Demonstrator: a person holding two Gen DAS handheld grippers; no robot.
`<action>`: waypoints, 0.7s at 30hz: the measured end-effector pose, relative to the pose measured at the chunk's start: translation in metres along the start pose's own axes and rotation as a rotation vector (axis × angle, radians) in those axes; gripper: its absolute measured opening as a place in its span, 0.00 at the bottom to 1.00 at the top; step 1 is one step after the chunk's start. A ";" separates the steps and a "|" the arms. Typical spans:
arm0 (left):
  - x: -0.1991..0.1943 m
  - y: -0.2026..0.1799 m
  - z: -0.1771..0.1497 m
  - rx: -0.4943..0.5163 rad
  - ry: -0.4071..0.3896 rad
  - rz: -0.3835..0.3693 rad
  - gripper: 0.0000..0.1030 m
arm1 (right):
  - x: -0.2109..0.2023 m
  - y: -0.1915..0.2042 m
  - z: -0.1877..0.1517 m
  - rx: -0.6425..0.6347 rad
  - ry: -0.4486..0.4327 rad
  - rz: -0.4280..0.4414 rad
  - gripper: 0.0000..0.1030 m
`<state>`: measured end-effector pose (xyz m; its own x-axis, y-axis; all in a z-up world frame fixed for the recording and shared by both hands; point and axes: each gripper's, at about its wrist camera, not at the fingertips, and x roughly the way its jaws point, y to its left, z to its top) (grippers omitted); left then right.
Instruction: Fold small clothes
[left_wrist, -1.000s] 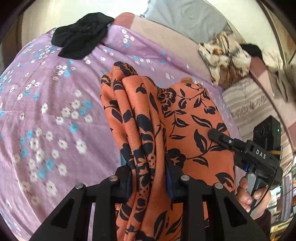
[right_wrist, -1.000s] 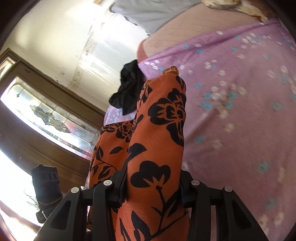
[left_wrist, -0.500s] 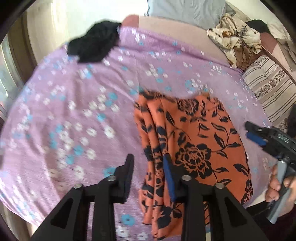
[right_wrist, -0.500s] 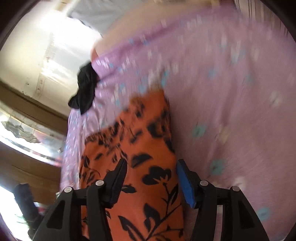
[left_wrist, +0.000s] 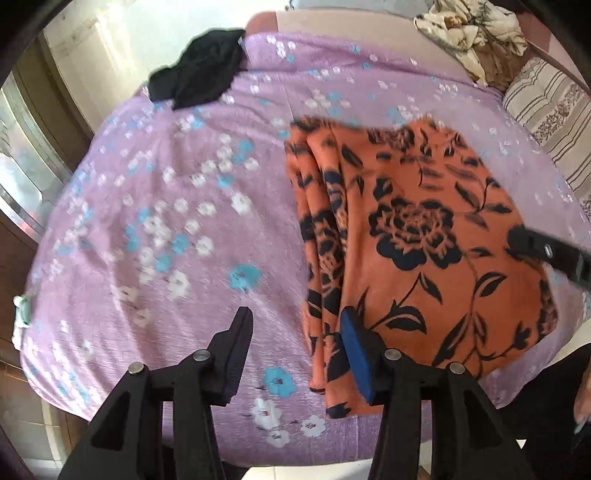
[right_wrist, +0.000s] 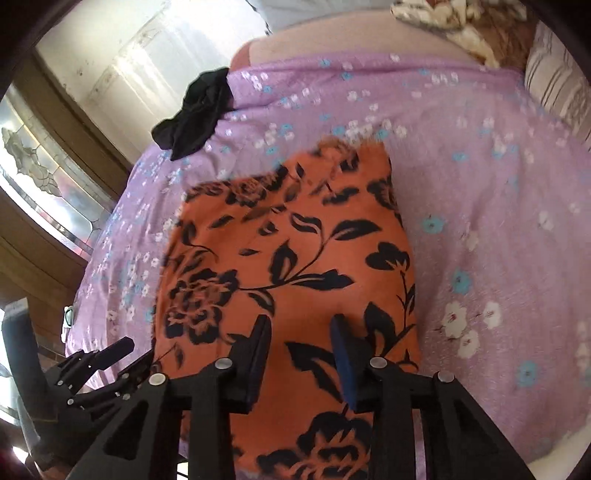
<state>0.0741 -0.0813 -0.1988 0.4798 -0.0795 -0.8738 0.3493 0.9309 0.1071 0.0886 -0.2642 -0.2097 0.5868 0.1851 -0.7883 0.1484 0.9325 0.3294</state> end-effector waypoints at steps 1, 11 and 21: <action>-0.012 0.002 0.002 -0.009 -0.036 0.012 0.49 | -0.010 0.004 -0.005 -0.011 -0.020 -0.003 0.38; 0.015 -0.004 -0.024 -0.006 0.059 0.047 0.70 | -0.013 0.001 -0.056 -0.049 0.048 -0.086 0.38; -0.012 0.017 0.053 -0.053 -0.047 0.050 0.70 | -0.022 0.014 -0.040 -0.023 0.027 0.032 0.39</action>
<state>0.1168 -0.0830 -0.1612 0.5331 -0.0474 -0.8447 0.2815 0.9515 0.1243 0.0460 -0.2425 -0.2089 0.5691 0.2232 -0.7914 0.1109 0.9328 0.3429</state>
